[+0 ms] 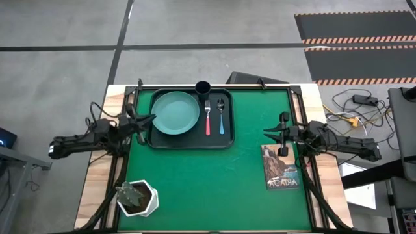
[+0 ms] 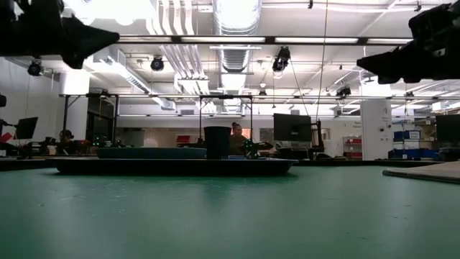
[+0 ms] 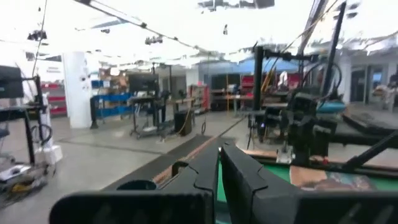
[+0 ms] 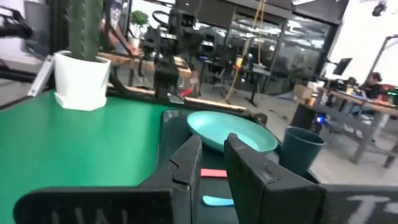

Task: Pick and place plate/cup/fork/spoon on tray
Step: Return to Home Position

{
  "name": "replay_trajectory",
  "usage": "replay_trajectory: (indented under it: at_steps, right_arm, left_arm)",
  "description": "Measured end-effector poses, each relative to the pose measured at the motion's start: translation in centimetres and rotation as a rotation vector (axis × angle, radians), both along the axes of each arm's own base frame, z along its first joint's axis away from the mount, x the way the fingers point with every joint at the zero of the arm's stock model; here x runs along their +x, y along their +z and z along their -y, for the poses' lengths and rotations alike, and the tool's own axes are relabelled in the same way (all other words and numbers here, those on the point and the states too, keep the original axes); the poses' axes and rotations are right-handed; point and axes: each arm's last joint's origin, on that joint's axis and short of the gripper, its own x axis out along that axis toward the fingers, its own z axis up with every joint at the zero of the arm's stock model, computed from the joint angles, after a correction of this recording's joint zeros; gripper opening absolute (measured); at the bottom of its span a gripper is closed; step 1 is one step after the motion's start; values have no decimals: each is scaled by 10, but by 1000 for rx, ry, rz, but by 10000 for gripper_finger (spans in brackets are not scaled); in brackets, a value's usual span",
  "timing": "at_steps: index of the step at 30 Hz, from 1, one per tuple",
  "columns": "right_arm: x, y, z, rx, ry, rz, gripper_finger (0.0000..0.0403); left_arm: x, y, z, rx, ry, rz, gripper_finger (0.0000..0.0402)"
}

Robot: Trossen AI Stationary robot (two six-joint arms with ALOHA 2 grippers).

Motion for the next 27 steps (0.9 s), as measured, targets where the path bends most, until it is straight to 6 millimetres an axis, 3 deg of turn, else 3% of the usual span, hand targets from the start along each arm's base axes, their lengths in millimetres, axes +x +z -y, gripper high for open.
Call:
replay_trajectory:
  at_steps: [9, 27]
  right_arm:
    - [0, 2, 0, -45, 5, 26, 38]
    - [2, -1, 1, 100, -3, 4, 31]
  left_arm:
    - [8, -33, 1, -52, -62, -47, 1]
    - [9, -28, 1, -83, -76, 20, 1]
